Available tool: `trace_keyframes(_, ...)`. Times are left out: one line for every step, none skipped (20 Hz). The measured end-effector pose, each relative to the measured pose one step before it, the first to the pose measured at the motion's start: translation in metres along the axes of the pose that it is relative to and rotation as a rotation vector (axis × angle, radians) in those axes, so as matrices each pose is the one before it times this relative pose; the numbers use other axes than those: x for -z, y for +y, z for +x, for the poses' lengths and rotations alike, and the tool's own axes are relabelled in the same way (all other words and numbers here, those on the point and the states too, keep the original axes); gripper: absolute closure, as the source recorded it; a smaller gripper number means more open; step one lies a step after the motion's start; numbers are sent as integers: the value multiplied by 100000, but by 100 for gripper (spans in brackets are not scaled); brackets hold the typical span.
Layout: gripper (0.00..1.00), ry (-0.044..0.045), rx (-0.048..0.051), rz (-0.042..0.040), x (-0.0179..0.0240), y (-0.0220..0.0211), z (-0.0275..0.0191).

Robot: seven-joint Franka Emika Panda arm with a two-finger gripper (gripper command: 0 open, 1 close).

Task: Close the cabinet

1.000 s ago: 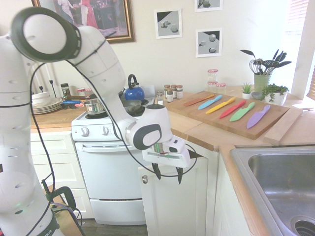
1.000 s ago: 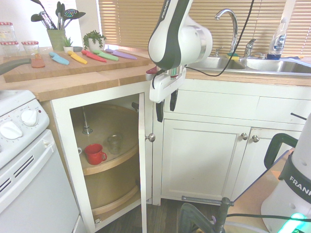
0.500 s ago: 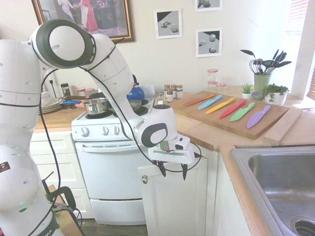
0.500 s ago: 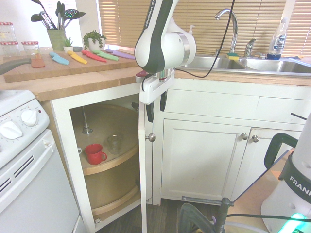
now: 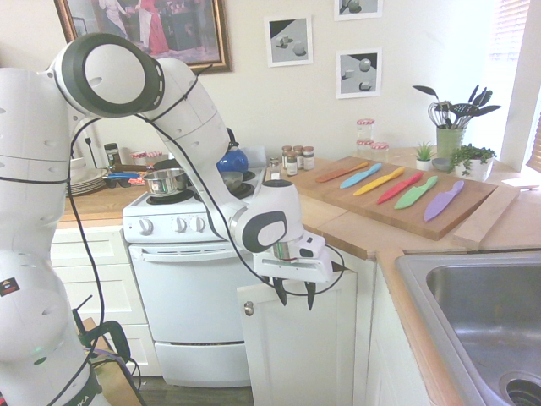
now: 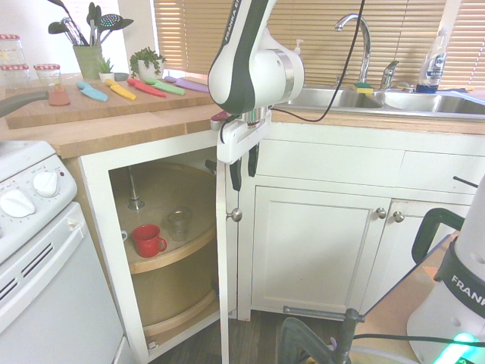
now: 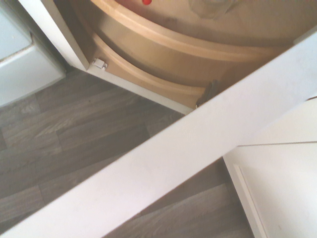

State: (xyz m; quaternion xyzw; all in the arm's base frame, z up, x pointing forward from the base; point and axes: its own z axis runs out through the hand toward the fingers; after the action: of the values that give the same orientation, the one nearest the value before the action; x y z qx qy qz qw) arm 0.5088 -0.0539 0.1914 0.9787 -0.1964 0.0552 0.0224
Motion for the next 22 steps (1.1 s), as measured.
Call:
trace_keyframes(100,-127,61,-65,-17,-17,-34)
trace_keyframes(100,-133,-24,-56,-37,31,-51)
trace_keyframes(100,-174,-21,-93,-48,73,-53)
trace_keyframes(100,-179,-75,-98,-32,67,-26)
trace_keyframes(100,-158,-8,-76,-22,36,-19)
trace_keyframes(100,-88,65,-25,-17,-16,-33)
trace_keyframes(100,-73,228,-6,-7,-101,-51)
trace_keyframes(100,-44,385,22,2,-181,-68)
trace_keyframes(100,-54,417,25,-7,-208,-93)
trace_keyframes(100,-45,317,27,-5,-196,-86)
trace_keyframes(100,-55,235,18,-2,-174,-72)
trace_keyframes(100,-90,142,5,-4,-197,-84)
trace_keyframes(100,-89,69,-24,2,-244,-107)
trace_keyframes(100,-68,280,-61,3,-301,-137)
trace_keyframes(100,-113,516,-64,8,-433,-171)
trace_keyframes(100,-209,328,-77,6,-562,-232)
trace_keyframes(100,-278,369,-34,3,-542,-223)
trace_keyframes(100,-378,324,-254,-6,-552,-246)
trace_keyframes(100,-138,366,-451,10,-597,-254)
trace_keyframes(100,13,-112,-326,26,-429,-168)
trace_keyframes(100,-365,6,-235,29,-522,-186)
trace_keyframes(100,-473,-114,-346,118,-534,-48)
